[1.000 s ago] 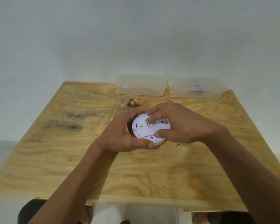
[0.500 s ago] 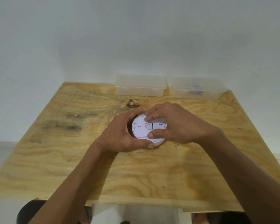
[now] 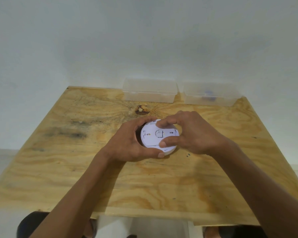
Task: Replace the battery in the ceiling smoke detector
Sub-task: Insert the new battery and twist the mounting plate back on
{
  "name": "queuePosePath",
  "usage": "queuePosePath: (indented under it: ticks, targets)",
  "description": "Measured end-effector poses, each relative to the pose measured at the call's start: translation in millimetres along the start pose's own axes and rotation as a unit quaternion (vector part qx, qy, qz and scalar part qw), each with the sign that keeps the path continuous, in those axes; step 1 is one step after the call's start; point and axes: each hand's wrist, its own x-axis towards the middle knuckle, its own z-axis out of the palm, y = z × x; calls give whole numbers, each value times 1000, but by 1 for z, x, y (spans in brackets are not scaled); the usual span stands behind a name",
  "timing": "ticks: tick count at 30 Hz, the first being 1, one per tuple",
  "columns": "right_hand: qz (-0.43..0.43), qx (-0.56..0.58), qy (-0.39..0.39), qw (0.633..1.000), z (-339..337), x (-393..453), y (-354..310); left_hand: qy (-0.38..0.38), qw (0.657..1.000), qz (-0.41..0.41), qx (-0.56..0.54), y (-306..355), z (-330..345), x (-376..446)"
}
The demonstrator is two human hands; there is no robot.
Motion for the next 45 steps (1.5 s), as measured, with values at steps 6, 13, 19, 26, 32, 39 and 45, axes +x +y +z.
queuePosePath:
  ticks: [6,13,19,26,32,39,45]
  targets:
    - [7,5,12,1000,1,-2,2,2,1000,8,6,0,0,0]
    - [16,12,14,1000,5,-3,7,5,1000,13,20,3,0,0]
    - [-54,-26,-45,997,2,2,3,12,1000,16,10,3,1,0]
    - [-60,-109,-123,985,1,5,-2,7,1000,23,6,4,0,1]
    - [-71,-113,-133,982,0,6,-2,13,999,29,0,4,0,0]
    - [-67,-105,-140,982,-1,6,-2,11,999,35,-5,3,0,1]
    - [-61,-98,-140,983,-1,6,-2,10,999,37,-3,2,1,0]
